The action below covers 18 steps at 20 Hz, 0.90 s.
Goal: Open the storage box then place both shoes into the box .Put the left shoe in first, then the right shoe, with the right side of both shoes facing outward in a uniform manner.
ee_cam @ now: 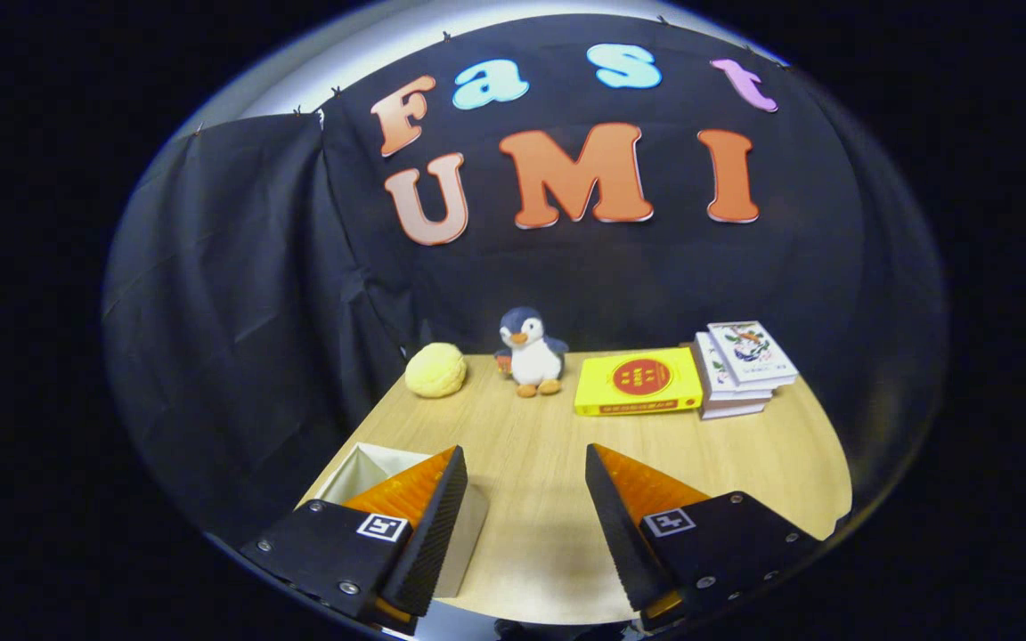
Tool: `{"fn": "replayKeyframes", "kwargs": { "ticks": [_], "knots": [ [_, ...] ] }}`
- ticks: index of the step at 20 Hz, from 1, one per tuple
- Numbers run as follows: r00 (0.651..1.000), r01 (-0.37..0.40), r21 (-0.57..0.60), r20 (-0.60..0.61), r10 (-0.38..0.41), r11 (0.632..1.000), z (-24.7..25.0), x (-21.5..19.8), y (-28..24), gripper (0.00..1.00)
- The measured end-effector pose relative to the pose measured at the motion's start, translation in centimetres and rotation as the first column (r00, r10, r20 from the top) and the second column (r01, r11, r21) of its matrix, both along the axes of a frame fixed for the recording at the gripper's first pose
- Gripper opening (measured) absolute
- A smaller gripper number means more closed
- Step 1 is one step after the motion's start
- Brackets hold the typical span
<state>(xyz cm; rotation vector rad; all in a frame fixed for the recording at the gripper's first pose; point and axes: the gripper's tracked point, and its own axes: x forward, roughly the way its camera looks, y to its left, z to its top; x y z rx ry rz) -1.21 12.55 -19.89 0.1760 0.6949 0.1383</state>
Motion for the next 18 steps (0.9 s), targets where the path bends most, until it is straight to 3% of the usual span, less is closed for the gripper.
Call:
{"fn": "replayKeyframes", "kwargs": {
  "ticks": [6, 11, 18],
  "knots": [
    [0.975, 0.088, -0.046, 0.207, -0.077, 0.995, 6.1, 1.3, -11.0, 0.84],
    [0.928, 0.171, -0.084, 0.349, -0.132, 0.982, 10.7, 1.8, -17.9, 0.85],
    [0.847, 0.204, -0.094, 0.516, -0.128, 0.974, 16.0, 1.8, -21.4, 0.88]
  ]
}}
